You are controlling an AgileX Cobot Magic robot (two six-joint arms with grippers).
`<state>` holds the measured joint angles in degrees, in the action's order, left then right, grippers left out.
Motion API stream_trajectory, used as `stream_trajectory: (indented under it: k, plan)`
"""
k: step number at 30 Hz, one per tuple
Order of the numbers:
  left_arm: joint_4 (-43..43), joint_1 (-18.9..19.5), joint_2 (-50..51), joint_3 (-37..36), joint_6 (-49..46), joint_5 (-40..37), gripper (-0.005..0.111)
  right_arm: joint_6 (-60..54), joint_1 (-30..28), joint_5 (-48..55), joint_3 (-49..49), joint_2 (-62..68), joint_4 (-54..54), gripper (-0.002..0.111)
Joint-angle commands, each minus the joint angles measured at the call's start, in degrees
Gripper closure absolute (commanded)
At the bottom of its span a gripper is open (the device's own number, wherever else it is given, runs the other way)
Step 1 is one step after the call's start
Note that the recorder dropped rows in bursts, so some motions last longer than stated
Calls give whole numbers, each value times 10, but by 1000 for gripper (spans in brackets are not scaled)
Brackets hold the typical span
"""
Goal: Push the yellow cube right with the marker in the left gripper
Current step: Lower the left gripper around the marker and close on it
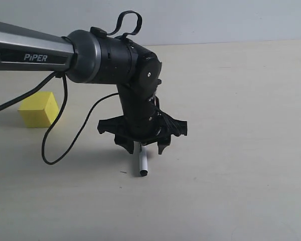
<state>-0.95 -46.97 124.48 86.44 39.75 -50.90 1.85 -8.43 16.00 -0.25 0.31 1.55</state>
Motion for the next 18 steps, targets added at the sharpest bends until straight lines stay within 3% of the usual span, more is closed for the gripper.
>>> stream_trajectory:
  k: [1, 18]
  plan:
    - [4, -3, 2, 2, 14, 9, 46, -2, -4, -7, 3, -3, 1, 108]
    - [17, -4, 2, 2, 11, -14, 46, -1, -4, -7, 3, -3, 1, 108]
